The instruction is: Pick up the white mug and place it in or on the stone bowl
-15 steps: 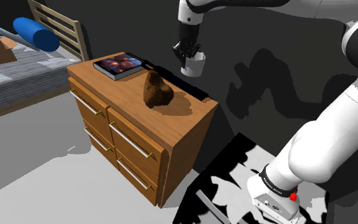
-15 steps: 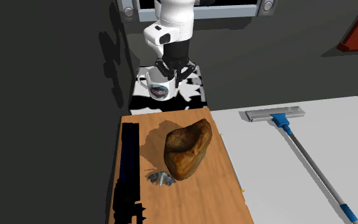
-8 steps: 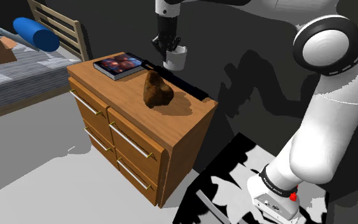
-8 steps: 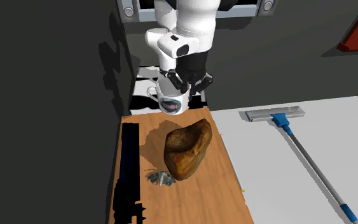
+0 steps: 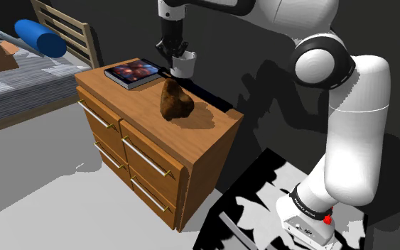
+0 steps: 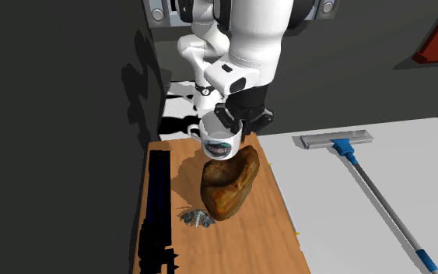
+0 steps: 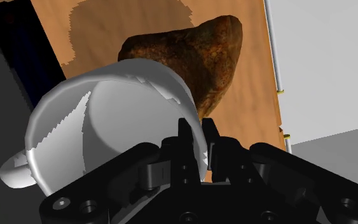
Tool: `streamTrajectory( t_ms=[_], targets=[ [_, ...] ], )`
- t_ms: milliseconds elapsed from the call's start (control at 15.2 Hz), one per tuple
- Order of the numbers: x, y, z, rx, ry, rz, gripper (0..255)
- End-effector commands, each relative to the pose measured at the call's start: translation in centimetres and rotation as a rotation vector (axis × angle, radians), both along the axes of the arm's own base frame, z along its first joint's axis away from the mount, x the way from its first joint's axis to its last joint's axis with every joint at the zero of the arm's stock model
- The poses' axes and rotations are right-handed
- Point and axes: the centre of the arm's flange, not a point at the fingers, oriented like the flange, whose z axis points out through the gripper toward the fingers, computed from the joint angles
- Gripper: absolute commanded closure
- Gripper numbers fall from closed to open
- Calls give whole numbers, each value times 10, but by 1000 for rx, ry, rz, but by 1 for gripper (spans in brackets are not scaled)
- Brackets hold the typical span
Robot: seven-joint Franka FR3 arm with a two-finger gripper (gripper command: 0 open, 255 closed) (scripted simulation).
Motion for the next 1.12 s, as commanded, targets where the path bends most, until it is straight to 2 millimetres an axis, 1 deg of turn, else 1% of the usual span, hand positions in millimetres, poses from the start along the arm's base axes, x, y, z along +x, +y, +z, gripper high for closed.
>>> streamTrajectory(
  t_ms=[0, 594, 1056],
  targets=[
    [-1, 1, -12, 0, -1, 0, 255],
    [-1, 1, -59, 0, -1, 0, 255],
    [-1, 1, -61, 0, -1, 0, 255]
  ],
)
